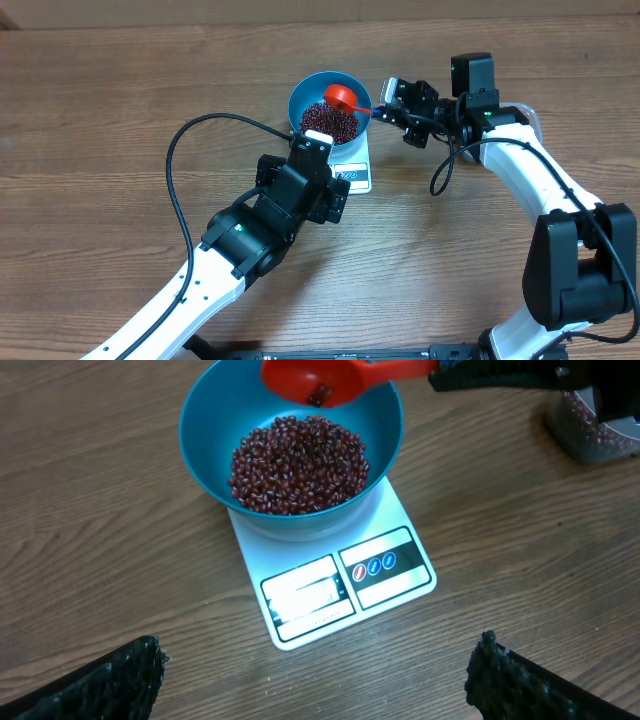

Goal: Scoop item into bowl and weigh 150g on scale
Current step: 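Move the empty scoop back right to the bean tub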

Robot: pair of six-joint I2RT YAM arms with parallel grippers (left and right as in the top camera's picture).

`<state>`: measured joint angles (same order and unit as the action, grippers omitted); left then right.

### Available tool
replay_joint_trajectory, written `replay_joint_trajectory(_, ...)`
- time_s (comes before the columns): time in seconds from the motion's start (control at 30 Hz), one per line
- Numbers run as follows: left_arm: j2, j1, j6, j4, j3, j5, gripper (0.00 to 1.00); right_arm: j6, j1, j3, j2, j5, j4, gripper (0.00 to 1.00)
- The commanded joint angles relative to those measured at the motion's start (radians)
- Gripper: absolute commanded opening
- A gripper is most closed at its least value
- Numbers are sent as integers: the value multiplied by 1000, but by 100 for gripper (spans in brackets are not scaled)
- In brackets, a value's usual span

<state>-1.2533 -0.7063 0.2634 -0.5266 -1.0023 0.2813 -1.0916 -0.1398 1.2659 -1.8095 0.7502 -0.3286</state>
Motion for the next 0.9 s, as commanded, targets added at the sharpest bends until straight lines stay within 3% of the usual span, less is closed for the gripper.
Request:
replay_joint_trajectory(0.0, -10, -1, 14, 2, 7, 14, 100, -47, 0, 10, -10, -16, 16, 4)
replay_joint_trajectory(0.43, -10, -1, 14, 3, 7, 14, 100, 209, 23, 11, 133, -17, -3, 4)
replay_joint_trajectory(0.7, -10, -1, 14, 2, 7, 14, 100, 252, 95, 11, 243, -90, -148, 4)
replay_joint_trajectory(0.87, -10, -1, 14, 3, 7, 14, 99, 403, 181, 11, 269, -166, -241, 4)
